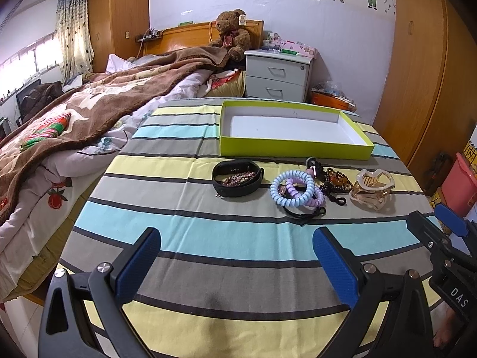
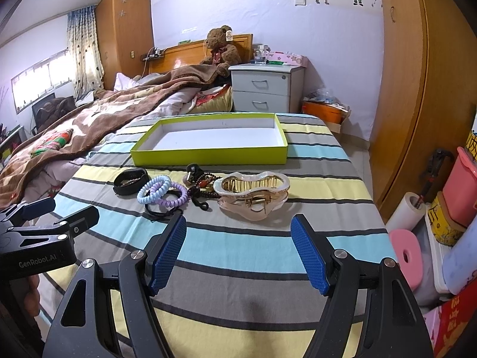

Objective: Organize jewelry
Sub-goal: 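Reach the right gripper to the clear-pink claw clip and close on it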

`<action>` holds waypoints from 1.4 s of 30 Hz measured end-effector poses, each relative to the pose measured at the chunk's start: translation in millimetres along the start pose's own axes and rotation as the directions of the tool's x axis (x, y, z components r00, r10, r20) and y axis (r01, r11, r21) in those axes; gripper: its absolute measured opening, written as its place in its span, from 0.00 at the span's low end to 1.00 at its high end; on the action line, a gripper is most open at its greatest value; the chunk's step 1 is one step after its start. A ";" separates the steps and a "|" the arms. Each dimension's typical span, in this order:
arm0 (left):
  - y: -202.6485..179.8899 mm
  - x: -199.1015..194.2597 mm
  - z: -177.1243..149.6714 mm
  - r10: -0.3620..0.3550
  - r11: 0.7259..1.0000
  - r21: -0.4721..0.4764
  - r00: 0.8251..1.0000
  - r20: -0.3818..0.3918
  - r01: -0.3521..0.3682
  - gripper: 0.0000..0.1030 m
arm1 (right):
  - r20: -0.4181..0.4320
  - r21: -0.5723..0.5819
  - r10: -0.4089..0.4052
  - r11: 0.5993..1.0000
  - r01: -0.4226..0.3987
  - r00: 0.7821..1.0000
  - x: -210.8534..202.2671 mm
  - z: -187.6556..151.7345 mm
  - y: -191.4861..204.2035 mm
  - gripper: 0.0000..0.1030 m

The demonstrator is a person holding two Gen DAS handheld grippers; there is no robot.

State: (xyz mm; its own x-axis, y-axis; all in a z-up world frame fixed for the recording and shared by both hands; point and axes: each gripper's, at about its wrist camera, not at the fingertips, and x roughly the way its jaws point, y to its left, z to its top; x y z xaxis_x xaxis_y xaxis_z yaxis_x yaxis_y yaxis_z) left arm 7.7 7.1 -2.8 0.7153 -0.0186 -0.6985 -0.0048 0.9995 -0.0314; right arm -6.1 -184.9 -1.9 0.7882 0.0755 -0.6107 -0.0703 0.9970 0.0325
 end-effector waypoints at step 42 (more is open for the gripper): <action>27.6 61.6 40.3 -0.123 0.992 0.017 0.978 -0.166 0.128 1.00 | -0.424 -0.508 0.211 0.750 -0.424 0.881 103.7 44.7 -9.9 0.44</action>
State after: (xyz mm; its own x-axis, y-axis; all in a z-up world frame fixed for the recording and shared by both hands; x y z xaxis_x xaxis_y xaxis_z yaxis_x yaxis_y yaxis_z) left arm 79.8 34.6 -18.0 0.5843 -0.1458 -0.7983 0.0989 0.9892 -0.1083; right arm 103.7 -186.2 -30.2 0.4205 0.2692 -0.8664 -0.6970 0.7072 -0.1185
